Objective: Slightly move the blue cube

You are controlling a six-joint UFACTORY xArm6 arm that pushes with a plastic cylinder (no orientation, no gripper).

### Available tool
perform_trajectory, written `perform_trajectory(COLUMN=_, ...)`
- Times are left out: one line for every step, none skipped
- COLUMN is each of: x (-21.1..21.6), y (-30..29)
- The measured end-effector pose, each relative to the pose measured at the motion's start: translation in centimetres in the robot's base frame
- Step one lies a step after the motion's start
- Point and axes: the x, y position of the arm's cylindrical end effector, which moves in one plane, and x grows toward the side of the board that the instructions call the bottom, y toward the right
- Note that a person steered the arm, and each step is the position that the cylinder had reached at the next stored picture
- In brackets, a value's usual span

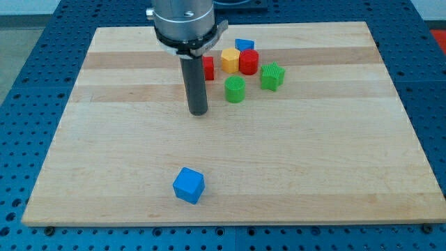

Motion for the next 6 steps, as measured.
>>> perform_trajectory(x=-0.6, y=0.7)
perform_trajectory(x=2.4, y=-2.9)
perform_trajectory(x=5.7, y=-10.9)
perform_trajectory(x=11.0, y=-15.6)
perform_trajectory(x=16.6, y=-15.9)
perform_trajectory(x=18.6, y=-11.9)
